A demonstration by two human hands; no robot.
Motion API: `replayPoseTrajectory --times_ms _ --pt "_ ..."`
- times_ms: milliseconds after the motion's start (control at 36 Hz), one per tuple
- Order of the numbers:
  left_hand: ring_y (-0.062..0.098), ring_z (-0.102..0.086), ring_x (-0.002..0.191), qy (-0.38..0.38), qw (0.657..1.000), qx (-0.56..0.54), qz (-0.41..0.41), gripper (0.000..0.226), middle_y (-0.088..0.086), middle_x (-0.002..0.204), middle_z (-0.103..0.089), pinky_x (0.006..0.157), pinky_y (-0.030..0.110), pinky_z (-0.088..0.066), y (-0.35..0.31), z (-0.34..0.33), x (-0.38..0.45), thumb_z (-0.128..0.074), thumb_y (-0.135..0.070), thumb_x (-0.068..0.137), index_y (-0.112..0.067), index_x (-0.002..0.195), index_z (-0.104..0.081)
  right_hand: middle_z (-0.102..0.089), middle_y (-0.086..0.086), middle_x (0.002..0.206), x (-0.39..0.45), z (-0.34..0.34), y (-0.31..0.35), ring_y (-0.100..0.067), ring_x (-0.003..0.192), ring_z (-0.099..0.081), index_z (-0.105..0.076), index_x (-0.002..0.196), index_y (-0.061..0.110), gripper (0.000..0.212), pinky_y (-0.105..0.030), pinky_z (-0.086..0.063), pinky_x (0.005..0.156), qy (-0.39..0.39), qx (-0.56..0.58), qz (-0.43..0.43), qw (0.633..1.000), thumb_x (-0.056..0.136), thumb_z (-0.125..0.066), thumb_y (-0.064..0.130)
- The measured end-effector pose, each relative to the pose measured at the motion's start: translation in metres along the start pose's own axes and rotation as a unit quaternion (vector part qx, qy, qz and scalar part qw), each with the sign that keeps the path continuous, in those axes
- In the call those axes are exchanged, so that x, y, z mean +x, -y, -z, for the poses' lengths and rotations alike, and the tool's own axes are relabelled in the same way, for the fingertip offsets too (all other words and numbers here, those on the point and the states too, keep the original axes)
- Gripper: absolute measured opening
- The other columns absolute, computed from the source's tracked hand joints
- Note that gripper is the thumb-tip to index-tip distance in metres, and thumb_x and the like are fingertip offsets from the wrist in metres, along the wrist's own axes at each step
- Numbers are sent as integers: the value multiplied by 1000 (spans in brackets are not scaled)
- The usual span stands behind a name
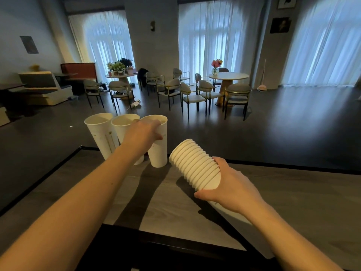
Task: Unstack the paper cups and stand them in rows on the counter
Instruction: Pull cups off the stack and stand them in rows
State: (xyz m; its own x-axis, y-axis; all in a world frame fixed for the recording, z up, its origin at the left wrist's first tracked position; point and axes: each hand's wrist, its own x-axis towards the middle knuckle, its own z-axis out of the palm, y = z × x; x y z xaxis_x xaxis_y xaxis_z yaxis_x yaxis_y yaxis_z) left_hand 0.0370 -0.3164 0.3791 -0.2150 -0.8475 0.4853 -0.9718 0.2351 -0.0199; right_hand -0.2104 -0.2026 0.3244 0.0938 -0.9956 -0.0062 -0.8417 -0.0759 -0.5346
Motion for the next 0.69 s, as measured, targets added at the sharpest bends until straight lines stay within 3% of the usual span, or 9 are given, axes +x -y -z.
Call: replayPoseTrajectory --times_ms 139,250,333,361,417,472,500,583,694 --pt "29 -63 92 -7 999 -10 -32 36 11 107 -69 74 42 -54 7 -4 -1 -70 -30 85 -15 116 -63 -52 10 128 2 -2 0 -13 114 -54 -19 148 37 110 -41 -55 91 -3 11 1 1000 61 -81 63" --pt "30 -53 121 -38 998 -41 -35 62 13 132 -58 98 42 -43 8 2 -3 -73 -33 84 -11 137 -51 -52 11 128 -1 0 0 -12 113 -54 -18 149 38 111 -41 -55 91 -8 23 3 1000 60 -80 64" --pt "21 -51 118 -122 982 -145 2 48 5 127 -60 100 39 -42 -13 21 -17 -61 -38 92 -15 133 -53 -52 13 126 -7 5 -2 -11 111 -54 -19 148 39 111 -41 -55 91 -9 35 11 999 59 -80 66" --pt "16 -54 114 -96 968 -232 20 40 1 122 -62 98 37 -45 -25 31 -25 -54 -38 96 -17 130 -56 -51 14 125 -10 7 -2 -10 111 -53 -19 148 40 111 -40 -54 91 -10 41 14 999 59 -80 65" --pt "11 -58 110 74 909 -409 37 37 -5 117 -65 99 38 -46 -45 48 -40 -36 -43 102 -23 123 -60 -50 17 120 -15 11 -3 -7 108 -52 -20 148 40 108 -36 -53 89 -14 55 25 998 62 -81 62" --pt "10 -60 109 243 845 -474 42 43 -7 113 -67 101 35 -45 -55 57 -52 -29 -49 102 -29 115 -64 -50 17 121 -19 14 -4 -7 108 -52 -21 147 39 107 -35 -53 89 -15 60 30 998 62 -82 60" --pt "12 -61 108 281 838 -467 30 39 -6 111 -67 102 37 -45 -56 59 -56 -33 -48 102 -29 111 -66 -51 16 124 -21 15 -5 -8 110 -53 -20 147 39 108 -37 -54 91 -13 56 30 998 61 -82 61" --pt "19 -64 104 272 849 -454 17 26 0 104 -71 101 48 -46 -58 61 -60 -48 -32 100 -22 106 -71 -51 14 127 -28 18 -8 -9 113 -53 -18 148 41 112 -42 -54 92 -8 49 31 998 59 -81 63" --pt "17 -67 97 227 845 -478 71 14 1 99 -73 94 42 -52 -66 63 -58 -66 -26 90 -19 101 -72 -51 16 125 -35 24 -13 -9 112 -53 -18 147 42 109 -42 -54 92 -5 58 42 997 61 -82 60"
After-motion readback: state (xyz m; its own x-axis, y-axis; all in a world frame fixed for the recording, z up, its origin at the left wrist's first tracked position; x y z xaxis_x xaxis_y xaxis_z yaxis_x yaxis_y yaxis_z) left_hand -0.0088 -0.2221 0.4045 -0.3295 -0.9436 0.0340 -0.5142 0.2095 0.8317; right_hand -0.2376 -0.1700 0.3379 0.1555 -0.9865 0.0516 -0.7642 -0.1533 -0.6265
